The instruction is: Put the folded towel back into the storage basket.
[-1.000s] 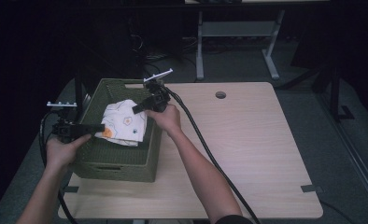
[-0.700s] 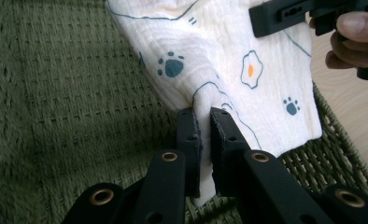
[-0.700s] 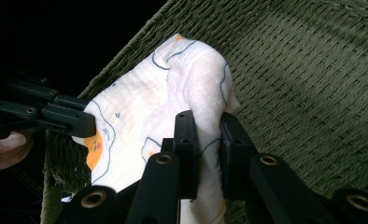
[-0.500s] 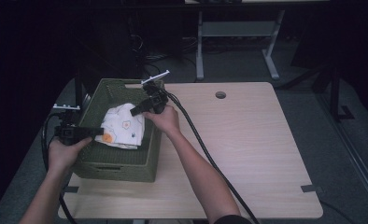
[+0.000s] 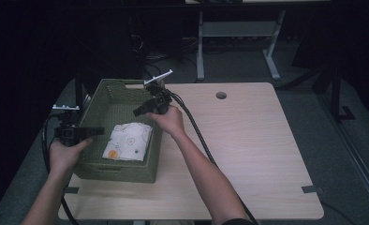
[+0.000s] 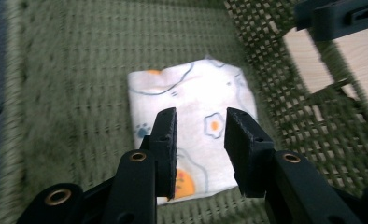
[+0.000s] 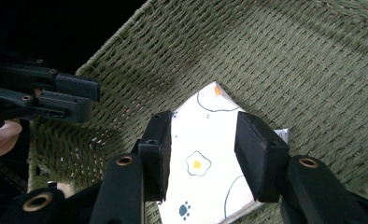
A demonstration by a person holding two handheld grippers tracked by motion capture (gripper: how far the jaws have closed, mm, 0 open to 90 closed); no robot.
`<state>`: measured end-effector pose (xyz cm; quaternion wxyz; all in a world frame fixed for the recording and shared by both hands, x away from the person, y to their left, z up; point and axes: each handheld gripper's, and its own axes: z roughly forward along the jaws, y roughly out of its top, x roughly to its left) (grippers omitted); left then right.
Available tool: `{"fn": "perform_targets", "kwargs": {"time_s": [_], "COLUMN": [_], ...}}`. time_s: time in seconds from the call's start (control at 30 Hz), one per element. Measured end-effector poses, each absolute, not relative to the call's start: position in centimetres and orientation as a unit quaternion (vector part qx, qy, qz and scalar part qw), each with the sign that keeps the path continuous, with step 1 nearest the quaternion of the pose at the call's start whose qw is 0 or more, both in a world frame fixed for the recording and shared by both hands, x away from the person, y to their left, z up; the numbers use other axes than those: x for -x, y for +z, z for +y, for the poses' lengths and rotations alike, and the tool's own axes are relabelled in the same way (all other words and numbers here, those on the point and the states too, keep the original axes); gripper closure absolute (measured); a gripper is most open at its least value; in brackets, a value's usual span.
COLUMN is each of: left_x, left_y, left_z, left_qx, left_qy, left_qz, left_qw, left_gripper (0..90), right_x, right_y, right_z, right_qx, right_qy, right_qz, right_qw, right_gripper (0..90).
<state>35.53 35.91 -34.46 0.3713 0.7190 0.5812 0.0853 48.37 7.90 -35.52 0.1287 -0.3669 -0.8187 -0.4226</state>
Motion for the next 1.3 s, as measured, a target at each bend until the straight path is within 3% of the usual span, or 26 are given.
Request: {"fn": "perform_targets", "kwargs": {"time_s": [0.57,1.3], "left_x": [-35.0,-34.9], "left_y": [-32.5,-31.2], "left_z": [34.1,30.1], "left_qx": [-0.727,-0.742], "left_qy": [0.076,0.050], "left_qz": [0.543,0.500], "left_qw": [0.413,0.444], "left_gripper": [62.8,52.1], "right_x": [-47.5,-46.8], "right_y": [-33.0,-31.8], "right_z": [4.4,-2.8], "right_qx": [0.362,0.384], "right_qy": [-0.453,-0.492], "right_qz": [-0.806,-0.773], "right_qw": [0.119,0.109], "right_gripper": [54.4,43.1]}}
